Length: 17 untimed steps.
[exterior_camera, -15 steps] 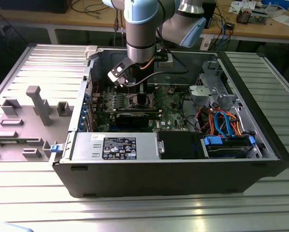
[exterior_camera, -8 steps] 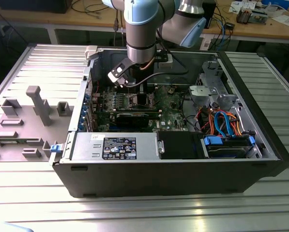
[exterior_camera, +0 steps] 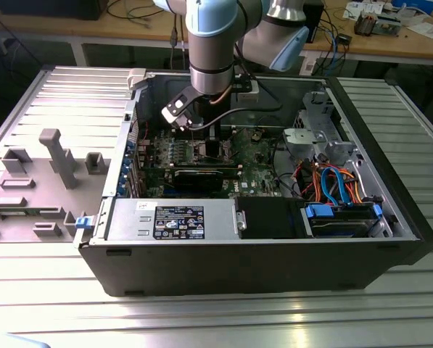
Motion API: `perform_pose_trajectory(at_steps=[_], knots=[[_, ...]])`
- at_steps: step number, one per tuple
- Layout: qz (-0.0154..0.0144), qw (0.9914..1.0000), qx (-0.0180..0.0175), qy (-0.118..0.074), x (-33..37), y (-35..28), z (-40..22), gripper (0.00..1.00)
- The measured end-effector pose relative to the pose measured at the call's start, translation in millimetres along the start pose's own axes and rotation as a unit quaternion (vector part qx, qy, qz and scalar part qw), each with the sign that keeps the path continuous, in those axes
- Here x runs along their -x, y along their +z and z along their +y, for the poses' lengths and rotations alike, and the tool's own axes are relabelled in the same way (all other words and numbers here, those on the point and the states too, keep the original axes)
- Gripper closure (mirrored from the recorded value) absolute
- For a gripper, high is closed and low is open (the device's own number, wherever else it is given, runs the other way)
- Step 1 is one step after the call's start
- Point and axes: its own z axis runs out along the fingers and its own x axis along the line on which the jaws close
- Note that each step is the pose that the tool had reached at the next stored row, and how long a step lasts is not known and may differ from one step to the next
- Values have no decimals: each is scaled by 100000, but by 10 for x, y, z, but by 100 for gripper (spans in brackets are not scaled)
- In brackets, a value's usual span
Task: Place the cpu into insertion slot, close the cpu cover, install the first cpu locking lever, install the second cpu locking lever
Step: 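Place the cpu into insertion slot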
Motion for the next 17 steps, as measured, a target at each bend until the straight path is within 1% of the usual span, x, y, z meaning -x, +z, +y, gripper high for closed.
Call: perform_pose_trajectory(at_steps=[5,7,8,9,10,11,14,15,16,17], knots=[[-28,100000,-2,-4,-2,-82,5,39],[-46,100000,-33,-2,-3,-132,9,41],[-49,100000,-59,-6,-3,-146,10,47],[-57,100000,-78,-5,-3,-159,11,47],[-66,100000,-91,-2,-4,-179,13,54],[-82,100000,-102,-5,-4,-191,13,66],[-93,100000,-114,-3,-5,-200,14,84],[-100,100000,-118,-5,-4,-201,14,84],[-108,100000,-125,-6,-4,-202,14,89],[-104,100000,-121,-6,-4,-201,14,89]])
